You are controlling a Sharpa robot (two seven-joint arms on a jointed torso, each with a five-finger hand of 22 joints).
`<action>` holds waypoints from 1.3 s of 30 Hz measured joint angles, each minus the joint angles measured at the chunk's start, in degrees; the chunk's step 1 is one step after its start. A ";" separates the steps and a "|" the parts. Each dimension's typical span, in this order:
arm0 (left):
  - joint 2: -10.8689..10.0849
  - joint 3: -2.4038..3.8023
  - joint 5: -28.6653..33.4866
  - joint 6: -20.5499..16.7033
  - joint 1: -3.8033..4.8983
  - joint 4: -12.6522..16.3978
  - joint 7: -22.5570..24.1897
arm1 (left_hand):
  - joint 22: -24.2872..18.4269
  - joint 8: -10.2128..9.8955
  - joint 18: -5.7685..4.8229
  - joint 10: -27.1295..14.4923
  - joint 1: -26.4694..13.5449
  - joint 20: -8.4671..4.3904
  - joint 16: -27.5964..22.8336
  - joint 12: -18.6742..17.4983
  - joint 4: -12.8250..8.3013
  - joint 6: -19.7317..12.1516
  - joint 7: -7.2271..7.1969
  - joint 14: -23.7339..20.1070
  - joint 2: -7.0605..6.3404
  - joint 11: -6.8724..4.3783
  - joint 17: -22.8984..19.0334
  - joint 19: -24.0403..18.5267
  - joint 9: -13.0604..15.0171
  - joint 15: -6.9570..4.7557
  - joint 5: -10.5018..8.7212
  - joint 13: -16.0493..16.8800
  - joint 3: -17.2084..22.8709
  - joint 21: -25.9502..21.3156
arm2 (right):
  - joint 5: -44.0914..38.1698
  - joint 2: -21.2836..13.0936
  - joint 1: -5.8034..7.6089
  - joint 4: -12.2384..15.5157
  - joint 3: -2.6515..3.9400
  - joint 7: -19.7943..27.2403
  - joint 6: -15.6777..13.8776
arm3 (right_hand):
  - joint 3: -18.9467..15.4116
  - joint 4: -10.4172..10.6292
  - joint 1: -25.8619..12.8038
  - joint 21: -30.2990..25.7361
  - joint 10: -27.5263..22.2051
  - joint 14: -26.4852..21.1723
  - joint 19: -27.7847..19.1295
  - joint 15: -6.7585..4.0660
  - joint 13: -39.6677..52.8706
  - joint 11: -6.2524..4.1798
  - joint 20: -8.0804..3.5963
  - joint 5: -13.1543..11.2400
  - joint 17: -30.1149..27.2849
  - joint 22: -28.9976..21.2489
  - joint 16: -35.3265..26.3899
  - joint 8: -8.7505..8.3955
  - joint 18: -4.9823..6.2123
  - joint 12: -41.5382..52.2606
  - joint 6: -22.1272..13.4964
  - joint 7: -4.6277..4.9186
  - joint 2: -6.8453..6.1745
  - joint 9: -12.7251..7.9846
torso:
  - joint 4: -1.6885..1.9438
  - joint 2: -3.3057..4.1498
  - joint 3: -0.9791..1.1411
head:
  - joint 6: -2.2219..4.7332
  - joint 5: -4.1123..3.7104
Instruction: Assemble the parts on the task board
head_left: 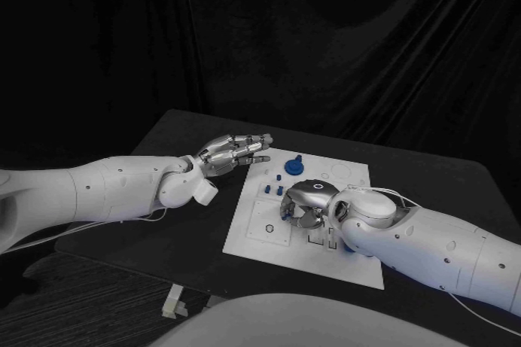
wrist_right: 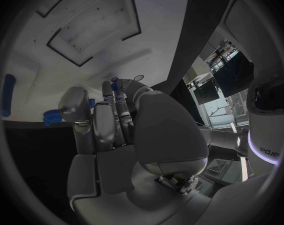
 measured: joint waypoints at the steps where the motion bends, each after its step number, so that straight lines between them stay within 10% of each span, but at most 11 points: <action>1: -0.01 0.00 0.00 0.02 -0.01 -0.02 -0.01 | 0.00 0.00 0.00 0.00 0.00 0.00 0.00 0.00 0.00 0.00 0.00 0.00 0.00 0.00 0.00 0.00 0.00 0.00 0.00 0.00 0.00 0.00 | 0.00 0.00 0.00 0.02 0.00 -0.08 0.10 | 0.00 0.00 -0.07 0.00 0.06 0.00 0.00 0.00 0.03 0.06 0.00 0.00 0.00 0.00 0.00 0.00 0.00 0.00 0.00 0.00 -0.07 0.00 | 0.01 0.00 -0.01 | 0.00 0.02; 39: 0.17 0.00 0.00 0.48 -0.56 -0.30 -0.28 | -0.05 0.00 0.00 0.00 0.23 0.00 0.24 0.00 0.16 0.00 0.00 0.00 0.22 0.00 0.00 0.00 0.00 0.00 0.00 -0.01 0.16 0.00 | 0.02 0.47 0.06 -0.34 0.03 -1.39 2.31 | -0.04 -0.46 -0.11 -0.97 0.17 -0.41 -0.70 0.01 1.37 0.17 0.11 -3.23 -0.97 -0.02 -0.67 -2.19 0.01 1.32 -1.49 0.40 -0.12 -1.78 | 0.00 0.00 -0.01 | 0.00 0.56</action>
